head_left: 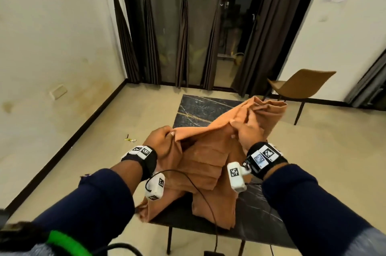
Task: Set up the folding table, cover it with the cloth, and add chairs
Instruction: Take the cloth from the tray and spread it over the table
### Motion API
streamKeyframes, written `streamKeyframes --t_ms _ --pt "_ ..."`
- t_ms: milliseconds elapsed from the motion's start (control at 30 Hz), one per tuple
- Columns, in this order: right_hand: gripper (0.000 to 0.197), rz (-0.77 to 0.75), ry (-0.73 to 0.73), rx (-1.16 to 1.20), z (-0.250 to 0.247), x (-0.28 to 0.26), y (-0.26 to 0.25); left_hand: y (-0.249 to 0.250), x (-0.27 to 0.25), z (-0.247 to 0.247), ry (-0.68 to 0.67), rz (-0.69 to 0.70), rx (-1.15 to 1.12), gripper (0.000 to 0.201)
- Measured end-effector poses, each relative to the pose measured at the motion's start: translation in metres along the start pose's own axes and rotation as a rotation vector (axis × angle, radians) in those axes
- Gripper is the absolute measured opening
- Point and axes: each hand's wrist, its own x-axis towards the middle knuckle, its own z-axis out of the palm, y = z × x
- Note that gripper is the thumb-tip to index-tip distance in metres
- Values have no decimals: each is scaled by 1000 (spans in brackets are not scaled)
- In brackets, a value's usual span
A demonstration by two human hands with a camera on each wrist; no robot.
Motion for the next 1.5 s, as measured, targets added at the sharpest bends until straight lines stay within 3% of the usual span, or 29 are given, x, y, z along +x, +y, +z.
streamKeyframes --t_ms 67,133,200,300,367,467,500,567,600,667,733,800,900,1000,1133,1233,1333,1433,1500 --pt "72 94 -112 13 -2 12 20 1 10 26 -60 26 -39 25" --pt "51 141 -215 -87 4 16 50 -3 15 52 -101 32 -62 29" --pt "30 81 -319 -236 5 25 84 -1 24 83 -165 30 -68 28" --pt "38 18 -465 -387 0 21 110 13 41 129 -220 51 -116 29" --pt "19 56 -540 -420 -5 20 122 28 55 151 -250 70 -223 25" --pt "53 31 -499 -495 -16 35 147 68 63 165 -390 55 -372 20" --pt "57 -11 -458 -545 -22 43 147 79 67 170 -435 14 -464 17" --pt "43 -4 -401 -528 -33 60 144 99 73 174 -544 -70 -732 15" --pt "38 8 -394 -459 -37 64 135 103 77 175 -594 -70 -824 28" --pt "34 28 -356 -353 -51 85 137 111 86 179 -645 51 -759 68" --pt "31 96 -312 -227 -65 114 148 122 90 184 -615 165 -474 104" --pt "19 228 -208 -20 -80 137 153 133 91 190 -522 284 -96 116" --pt "26 325 -156 189 -92 155 144 136 93 200 -403 283 89 82" --pt "24 339 -202 347 -95 158 130 124 99 199 -301 137 -31 14" --pt "29 322 -293 478 -86 153 120 130 101 183 -283 -84 -345 42" --pt "13 227 -319 255 -67 129 125 131 112 176 -238 -302 -587 42" --pt "30 123 -300 78 -52 107 129 132 114 177 -391 -491 -934 36" --pt "3 97 -158 -161 -50 108 127 137 109 182 -528 -475 -982 26" --pt "11 148 -94 -161 -51 114 130 144 108 179 -426 -378 -882 27"
